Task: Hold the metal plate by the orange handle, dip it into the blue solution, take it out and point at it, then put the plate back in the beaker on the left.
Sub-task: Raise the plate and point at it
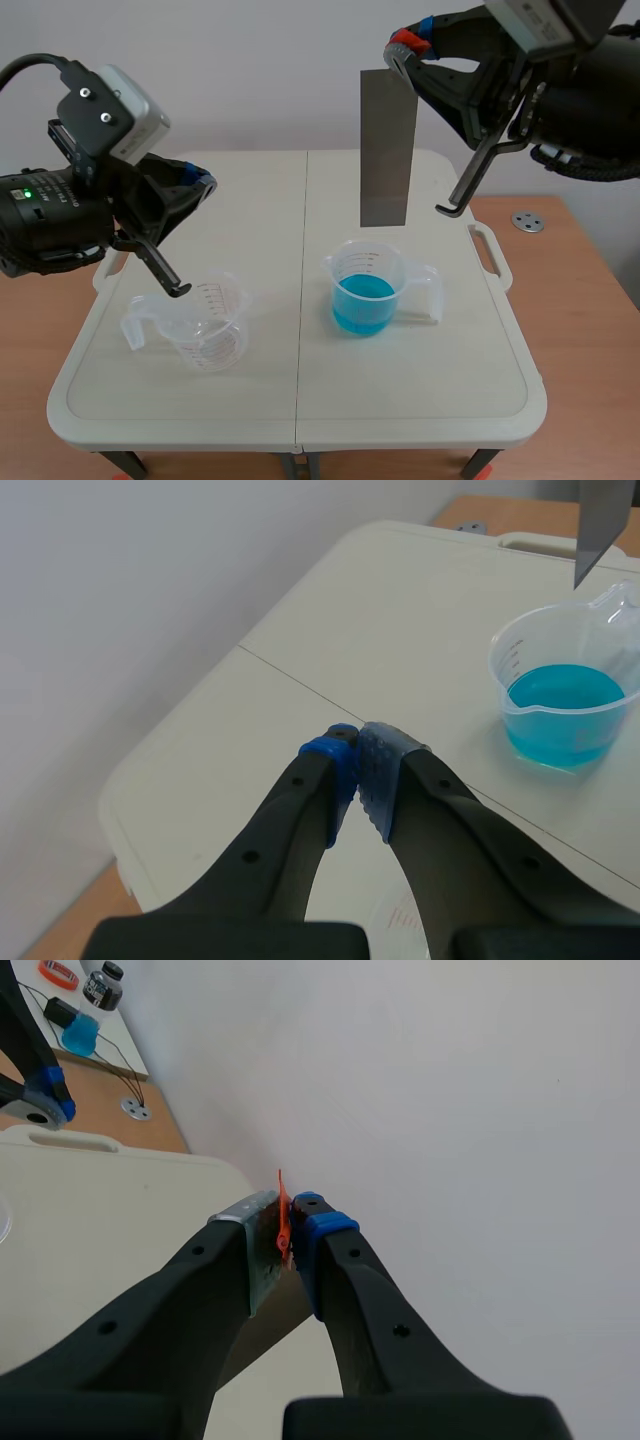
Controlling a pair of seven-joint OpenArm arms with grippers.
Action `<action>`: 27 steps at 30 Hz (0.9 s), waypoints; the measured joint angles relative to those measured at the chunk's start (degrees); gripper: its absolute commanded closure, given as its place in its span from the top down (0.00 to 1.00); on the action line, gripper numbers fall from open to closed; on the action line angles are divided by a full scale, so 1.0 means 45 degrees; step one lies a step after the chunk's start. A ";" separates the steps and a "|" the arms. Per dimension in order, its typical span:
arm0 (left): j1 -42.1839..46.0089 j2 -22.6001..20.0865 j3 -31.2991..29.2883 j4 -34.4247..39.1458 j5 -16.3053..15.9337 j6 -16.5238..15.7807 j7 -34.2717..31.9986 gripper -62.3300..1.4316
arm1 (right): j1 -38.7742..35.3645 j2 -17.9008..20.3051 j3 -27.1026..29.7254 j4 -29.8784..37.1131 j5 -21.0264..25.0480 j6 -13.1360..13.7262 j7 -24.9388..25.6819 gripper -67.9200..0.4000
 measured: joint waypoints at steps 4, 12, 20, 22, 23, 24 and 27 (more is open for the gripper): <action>-0.0821 0.0573 0.0831 -0.0957 0.0471 0.0005 -0.0010 0.05 | 0.0000 0.0000 0.0000 0.0000 -0.0005 0.0000 -0.0005 0.02; -0.1846 0.1661 0.1802 -0.2395 0.1326 0.0010 -0.0107 0.05 | 0.0000 0.0000 0.0000 0.0000 0.0000 0.0000 0.0000 0.02; -0.2302 0.2055 0.2142 -0.2890 0.1326 0.0053 -0.0117 0.05 | 0.0000 0.0000 0.0000 0.0000 0.0000 0.0000 0.0000 0.02; -0.2293 0.2045 0.2137 -0.2890 0.1331 0.0053 -0.0112 0.05 | 0.0000 0.0000 0.0000 0.0000 0.0000 0.0000 0.0000 0.02; -0.2288 0.2045 0.2137 -0.2890 0.1336 0.0053 -0.0112 0.05 | 0.0000 0.0000 0.0000 0.0000 0.0000 0.0000 0.0000 0.02; -0.2288 0.2045 0.2137 -0.2890 0.1389 0.0053 -0.0112 0.05 | 0.0000 0.0000 0.0000 0.0000 0.0000 0.0000 0.0000 0.02; -0.2293 0.2045 0.2137 -0.2890 0.1579 0.0068 -0.0112 0.05 | 0.0000 0.0000 0.0000 0.0000 0.0000 0.0000 0.0000 0.02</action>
